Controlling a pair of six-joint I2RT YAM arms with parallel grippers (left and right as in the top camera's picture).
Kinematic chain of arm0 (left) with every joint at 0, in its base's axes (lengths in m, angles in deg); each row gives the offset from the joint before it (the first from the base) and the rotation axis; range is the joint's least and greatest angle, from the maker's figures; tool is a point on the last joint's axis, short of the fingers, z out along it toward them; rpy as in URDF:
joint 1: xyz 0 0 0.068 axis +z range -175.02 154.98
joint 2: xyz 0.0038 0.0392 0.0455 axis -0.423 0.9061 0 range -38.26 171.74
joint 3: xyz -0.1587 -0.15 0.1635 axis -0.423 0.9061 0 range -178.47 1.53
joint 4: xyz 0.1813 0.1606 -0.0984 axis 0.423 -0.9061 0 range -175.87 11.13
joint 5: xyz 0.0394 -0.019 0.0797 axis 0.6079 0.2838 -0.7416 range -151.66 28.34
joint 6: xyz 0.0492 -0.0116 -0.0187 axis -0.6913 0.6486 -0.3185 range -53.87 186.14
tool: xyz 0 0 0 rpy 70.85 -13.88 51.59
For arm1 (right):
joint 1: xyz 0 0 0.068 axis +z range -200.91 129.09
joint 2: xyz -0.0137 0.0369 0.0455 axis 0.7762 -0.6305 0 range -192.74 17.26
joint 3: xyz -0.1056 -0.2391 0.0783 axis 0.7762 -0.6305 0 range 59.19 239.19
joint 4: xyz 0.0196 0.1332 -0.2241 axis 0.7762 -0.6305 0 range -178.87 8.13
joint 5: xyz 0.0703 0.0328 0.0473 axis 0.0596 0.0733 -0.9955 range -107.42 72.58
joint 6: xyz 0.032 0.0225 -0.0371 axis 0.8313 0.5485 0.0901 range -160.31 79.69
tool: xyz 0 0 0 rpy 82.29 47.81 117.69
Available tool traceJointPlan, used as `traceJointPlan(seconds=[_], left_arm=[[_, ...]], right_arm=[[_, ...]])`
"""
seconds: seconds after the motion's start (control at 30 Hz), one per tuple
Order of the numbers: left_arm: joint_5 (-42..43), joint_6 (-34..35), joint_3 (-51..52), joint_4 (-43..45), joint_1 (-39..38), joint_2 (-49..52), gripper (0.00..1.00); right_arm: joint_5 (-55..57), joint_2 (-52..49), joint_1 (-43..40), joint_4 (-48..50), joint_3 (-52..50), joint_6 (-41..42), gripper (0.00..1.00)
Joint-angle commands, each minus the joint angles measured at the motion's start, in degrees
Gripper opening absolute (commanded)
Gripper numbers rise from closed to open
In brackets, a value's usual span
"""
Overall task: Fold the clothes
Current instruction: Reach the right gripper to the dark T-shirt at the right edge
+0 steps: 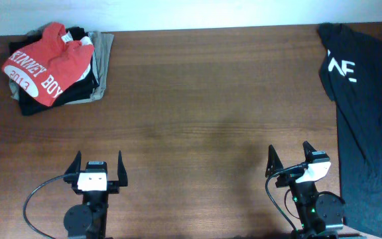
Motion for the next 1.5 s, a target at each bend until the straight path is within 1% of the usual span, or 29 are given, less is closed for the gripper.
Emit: traceJointPlan(seconds=[0.0, 0.6, 0.67, 0.7, 0.73, 0.77, 0.8, 0.87, 0.9, 0.93, 1.0, 1.07, 1.1, 1.13, 1.17, 1.2, 1.27, 1.3, 1.33, 1.4, 1.43, 1.47], left_arm=[[0.63, -0.94, 0.39, -0.02, 0.26, -0.07, 0.99], [0.63, -0.94, 0.39, -0.02, 0.26, -0.07, 0.99], [0.63, -0.94, 0.37, -0.02, 0.26, -0.07, 0.99], [0.63, -0.94, 0.39, -0.02, 0.26, -0.07, 0.99], [0.63, -0.94, 0.39, -0.02, 0.26, -0.07, 0.99], [0.63, -0.94, 0.39, -0.02, 0.26, -0.07, 0.99], [0.63, -0.94, 0.39, -0.02, 0.26, -0.07, 0.99], [0.63, -0.94, 0.37, -0.02, 0.26, -0.07, 0.99], [0.63, -0.94, 0.39, -0.02, 0.26, -0.07, 0.99], [0.63, -0.94, 0.39, -0.02, 0.26, -0.07, 0.99], [0.63, -0.94, 0.39, -0.02, 0.26, -0.07, 0.99], [0.63, -0.94, 0.39, -0.02, 0.26, -0.07, 0.99], [0.63, -0.94, 0.39, -0.02, 0.26, -0.07, 0.99], [0.63, -0.94, 0.39, -0.02, 0.26, -0.07, 0.99], [0.63, -0.94, 0.39, -0.02, 0.26, -0.07, 0.99], [0.63, -0.94, 0.37, -0.02, 0.26, -0.07, 0.99], [0.63, -0.94, 0.37, -0.02, 0.26, -0.07, 0.99], [0.63, -0.94, 0.39, -0.02, 0.26, -0.07, 0.99], [0.63, -0.94, 0.39, -0.02, 0.26, -0.07, 0.99], [0.63, -0.94, 0.39, -0.02, 0.26, -0.07, 0.99], [0.63, -0.94, 0.39, -0.02, 0.26, -0.07, 0.99], [0.63, -0.94, 0.39, -0.02, 0.26, -0.07, 0.99]], right_arm=[[0.46, 0.11, 0.28, -0.39, -0.31, -0.39, 0.99], [0.48, 0.11, 0.28, -0.39, -0.31, -0.39, 0.99], [-0.57, 0.11, 0.33, 1.33, -0.31, -0.09, 0.99], [-10.29, 0.11, 0.33, 5.62, -0.31, 7.37, 0.99], [-20.83, 0.11, 0.33, 6.71, -0.31, 15.41, 0.99], [-25.92, 0.11, 0.33, 6.73, -0.31, 18.91, 0.99], [-26.21, 0.11, 0.33, 6.71, -0.31, 19.04, 0.99], [-26.12, 0.11, 0.33, 8.87, -0.31, 19.04, 0.99], [-26.12, 0.11, 0.33, 12.59, -0.31, 19.02, 0.99], [-24.79, 0.11, 0.33, 20.28, -0.31, 18.32, 0.99], [-21.90, 0.11, 0.33, 29.27, -0.07, 13.88, 0.99], [-17.77, 0.11, 0.33, 30.95, 1.22, 10.93, 0.99], [-14.08, -0.74, 0.33, 30.29, 3.76, 5.55, 0.99], [-11.13, -1.92, 0.33, 28.72, 5.60, 3.91, 0.99], [-7.56, -4.33, 0.33, 26.75, 8.39, 2.67, 0.99], [-5.68, -9.05, 0.33, 24.41, 12.94, -1.38, 0.99], [-1.11, -19.17, 0.31, 20.52, 21.35, -5.31, 0.99], [2.97, -25.68, 0.26, 17.81, 26.75, -6.95, 0.99], [8.41, -32.65, 0.13, 14.45, 32.85, -8.66, 0.99], [18.91, -46.84, -2.16, 6.27, 47.17, -9.20, 0.99], [20.39, -54.62, -4.92, 1.49, 55.87, -9.81, 0.99], [20.39, -60.37, -7.43, -2.73, 62.66, -10.01, 0.99]])
